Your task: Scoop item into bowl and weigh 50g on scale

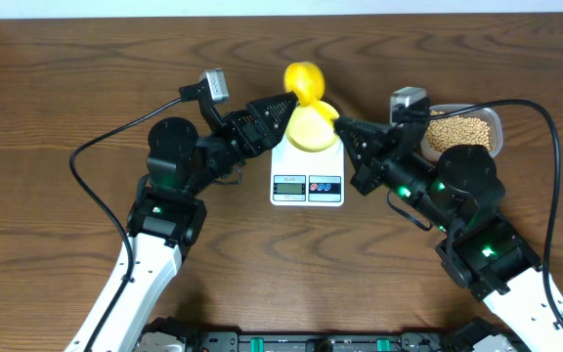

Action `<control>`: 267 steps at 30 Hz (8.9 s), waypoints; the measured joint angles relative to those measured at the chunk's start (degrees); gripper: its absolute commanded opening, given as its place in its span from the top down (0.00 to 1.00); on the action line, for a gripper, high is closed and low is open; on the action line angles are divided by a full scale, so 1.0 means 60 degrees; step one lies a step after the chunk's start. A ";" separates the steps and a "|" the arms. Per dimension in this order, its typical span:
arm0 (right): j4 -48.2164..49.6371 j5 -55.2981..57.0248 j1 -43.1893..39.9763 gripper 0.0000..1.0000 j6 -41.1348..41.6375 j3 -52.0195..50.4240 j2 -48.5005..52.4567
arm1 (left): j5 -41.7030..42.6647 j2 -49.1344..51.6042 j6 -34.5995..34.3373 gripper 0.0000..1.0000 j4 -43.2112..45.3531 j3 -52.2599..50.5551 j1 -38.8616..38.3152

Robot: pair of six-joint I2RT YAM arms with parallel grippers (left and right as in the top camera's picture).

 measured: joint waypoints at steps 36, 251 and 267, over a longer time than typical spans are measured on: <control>-0.7967 -0.1322 -0.5668 0.99 -0.0685 0.4091 0.1581 | -0.2976 0.0073 0.4929 0.04 -1.0083 0.3333 -0.0025; -0.4018 0.2353 -0.5668 0.99 -0.3209 0.4127 0.1581 | -0.5574 0.1494 0.3891 0.03 -1.1526 0.2167 0.0532; -0.5202 0.0499 -0.5668 0.99 -0.2641 0.4127 0.1581 | -0.5574 0.1494 0.3891 0.03 -1.1391 0.2167 0.0532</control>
